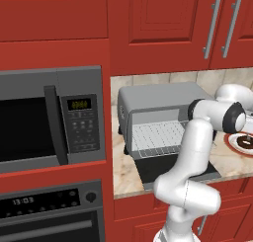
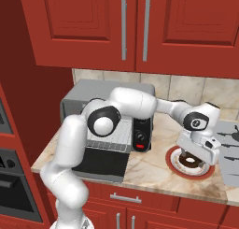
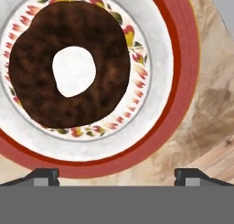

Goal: Pick up the bagel from the plate, place it on the toaster oven rack, close the door, and set the timer.

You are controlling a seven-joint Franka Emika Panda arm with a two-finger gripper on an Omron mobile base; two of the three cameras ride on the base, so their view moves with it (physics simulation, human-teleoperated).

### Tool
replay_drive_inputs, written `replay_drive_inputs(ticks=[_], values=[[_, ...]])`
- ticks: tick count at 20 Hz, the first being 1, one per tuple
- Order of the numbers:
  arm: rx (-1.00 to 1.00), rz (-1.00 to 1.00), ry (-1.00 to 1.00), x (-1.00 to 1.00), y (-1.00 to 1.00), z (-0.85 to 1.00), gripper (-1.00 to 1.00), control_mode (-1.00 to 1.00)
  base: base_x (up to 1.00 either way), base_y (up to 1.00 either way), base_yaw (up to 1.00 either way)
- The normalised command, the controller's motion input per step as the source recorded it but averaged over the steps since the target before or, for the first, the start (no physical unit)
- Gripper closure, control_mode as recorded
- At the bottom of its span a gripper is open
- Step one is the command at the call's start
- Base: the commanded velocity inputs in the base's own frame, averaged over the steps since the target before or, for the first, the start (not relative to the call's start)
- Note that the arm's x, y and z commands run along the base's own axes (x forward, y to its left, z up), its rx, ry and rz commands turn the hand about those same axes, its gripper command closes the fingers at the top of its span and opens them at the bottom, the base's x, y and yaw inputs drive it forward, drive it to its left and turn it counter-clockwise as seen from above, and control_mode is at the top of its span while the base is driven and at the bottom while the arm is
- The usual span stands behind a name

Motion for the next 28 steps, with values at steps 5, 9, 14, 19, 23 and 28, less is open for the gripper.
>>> replay_drive_inputs(ticks=[5,9,14,19,23,28], values=[[0.0,0.0,0.0,0.11,0.0,-0.16,-1.0,-1.0,0.0,0.0,0.0],[0.01,0.0,0.0,0.13,-0.07,-0.18,-1.0,-1.0,0.0,0.0,0.0],[0.04,0.0,0.0,0.14,-0.13,-0.08,-1.0,-1.0,0.0,0.0,0.0],[0.03,0.0,-0.01,0.13,-0.06,-0.11,-1.0,-1.0,0.0,0.0,0.0],[0.05,0.0,-0.01,0.08,-0.08,-0.15,-1.0,-1.0,0.0,0.0,0.0],[0.03,-0.01,-0.05,0.0,-0.12,-0.16,-1.0,-1.0,0.0,0.0,0.0]])
